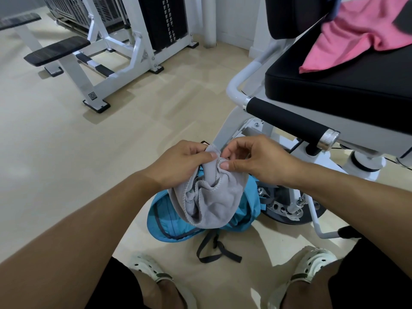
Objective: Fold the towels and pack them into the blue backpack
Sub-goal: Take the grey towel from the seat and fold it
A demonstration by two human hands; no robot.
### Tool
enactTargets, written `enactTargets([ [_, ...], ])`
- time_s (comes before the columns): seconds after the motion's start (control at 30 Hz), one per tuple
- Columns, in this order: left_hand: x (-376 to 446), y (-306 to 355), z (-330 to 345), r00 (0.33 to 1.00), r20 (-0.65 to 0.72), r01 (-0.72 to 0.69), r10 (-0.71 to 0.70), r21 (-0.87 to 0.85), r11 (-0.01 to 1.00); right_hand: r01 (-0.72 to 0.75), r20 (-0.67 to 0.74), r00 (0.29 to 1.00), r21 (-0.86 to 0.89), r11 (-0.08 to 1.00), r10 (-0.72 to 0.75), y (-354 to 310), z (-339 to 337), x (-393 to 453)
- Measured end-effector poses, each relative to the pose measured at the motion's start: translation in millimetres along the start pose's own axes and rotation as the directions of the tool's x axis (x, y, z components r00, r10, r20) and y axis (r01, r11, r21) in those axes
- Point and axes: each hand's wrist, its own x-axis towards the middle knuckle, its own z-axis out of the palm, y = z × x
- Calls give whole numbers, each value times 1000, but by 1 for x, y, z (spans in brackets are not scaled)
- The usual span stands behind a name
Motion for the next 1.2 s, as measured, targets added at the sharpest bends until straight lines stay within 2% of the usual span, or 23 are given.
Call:
enactTargets([
  [0.07,0,1,1,1000,-27,1,-1,-3,1000,25,-7,1000,-34,999,-25,-1,0,-1],
  [0.2,3,0,2,994,-110,17,-3,127,992,96,-1,995,-26,995,-96,-6,-2,-4],
  [0.37,3,-3,1,993,-119,-6,26,159,987,157,47,987,8,988,-157,-7,0,-6],
  [0.7,-2,8,3,999,-26,-43,44,16,999,120,-88,990,103,987,-111,-1,2,-1],
  [0.8,-3,7,2,997,28,-73,71,65,995,106,-102,991,134,985,-92,0,2,-1],
  [0.87,-2,4,2,995,25,-96,94,92,991,74,-96,993,111,991,-64,1,2,0],
  [1.03,0,0,2,995,41,-96,91,146,985,41,-15,999,-82,996,-43,1,0,-2],
  [1.2,-1,3,3,997,18,-80,78,131,988,56,-54,997,-40,998,-58,-1,4,-5],
])
